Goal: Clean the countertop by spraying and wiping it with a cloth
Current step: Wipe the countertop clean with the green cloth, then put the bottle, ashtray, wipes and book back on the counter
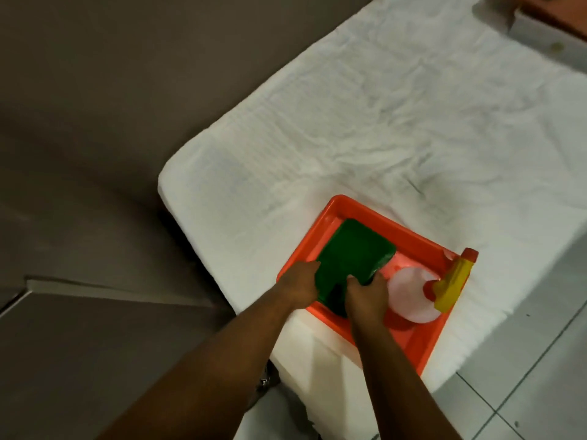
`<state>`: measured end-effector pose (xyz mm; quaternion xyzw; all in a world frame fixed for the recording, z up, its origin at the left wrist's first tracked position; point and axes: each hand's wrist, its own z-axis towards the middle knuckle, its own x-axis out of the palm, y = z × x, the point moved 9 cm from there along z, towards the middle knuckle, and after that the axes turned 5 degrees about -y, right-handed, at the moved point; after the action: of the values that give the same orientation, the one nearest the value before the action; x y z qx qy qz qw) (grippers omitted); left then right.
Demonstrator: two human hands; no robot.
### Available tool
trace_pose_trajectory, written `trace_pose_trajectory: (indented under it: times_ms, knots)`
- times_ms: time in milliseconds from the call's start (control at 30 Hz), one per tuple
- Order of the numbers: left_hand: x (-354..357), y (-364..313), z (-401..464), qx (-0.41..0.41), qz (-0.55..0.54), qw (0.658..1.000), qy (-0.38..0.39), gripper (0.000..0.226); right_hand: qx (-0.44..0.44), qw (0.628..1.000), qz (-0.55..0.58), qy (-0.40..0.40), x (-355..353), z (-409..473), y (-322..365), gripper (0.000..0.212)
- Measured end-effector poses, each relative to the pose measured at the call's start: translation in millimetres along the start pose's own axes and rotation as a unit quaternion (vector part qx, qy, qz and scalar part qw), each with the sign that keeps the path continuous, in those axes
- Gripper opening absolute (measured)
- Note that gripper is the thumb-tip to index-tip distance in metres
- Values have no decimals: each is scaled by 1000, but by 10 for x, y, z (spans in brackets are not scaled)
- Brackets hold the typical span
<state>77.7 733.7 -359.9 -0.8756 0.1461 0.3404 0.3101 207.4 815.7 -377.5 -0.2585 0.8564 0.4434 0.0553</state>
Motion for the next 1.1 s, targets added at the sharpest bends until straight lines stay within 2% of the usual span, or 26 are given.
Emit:
trace_pose_trajectory:
  times_ms: [100, 200, 267, 367, 533, 633, 767, 867, 967, 1100]
  knots:
    - [-64, 20, -50, -11, -12, 1000, 7, 30, -21, 999, -23, 5, -16, -119, 92, 44]
    - [-320, 45, -217, -27, -55, 998, -21, 43, -31, 999, 13, 42, -15, -269, 199, 45]
    - [-558, 129, -440, -30, -65, 997, -39, 49, -37, 998, -1, 53, -21, -396, 330, 44]
    - [-951, 332, -877, -32, -63, 995, -67, 51, -46, 995, -67, 63, 3, -700, 588, 59]
    - [-1848, 676, -1853, -22, -93, 981, -169, 53, -164, 977, -88, 105, 297, -1709, 1319, 52]
    - [-2345, 945, -2610, -8, -114, 964, -241, 51, -223, 960, -96, 140, 557, -2542, 1637, 59]
    - [-2794, 1621, -3833, -6, -138, 931, -338, 37, -314, 922, -111, 200, 1046, -3816, 1821, 58]
    - [-2947, 2266, -4691, -53, -127, 911, -389, 49, -371, 885, -135, 248, 1412, -4687, 1801, 56]
    - [-3020, 2903, -5494, -99, -106, 882, -449, 52, -431, 844, -169, 271, 1757, -5438, 1714, 59]
    - [-2992, 3692, -6451, -173, -105, 833, -515, 56, -520, 768, -221, 300, 2231, -6381, 1509, 62]
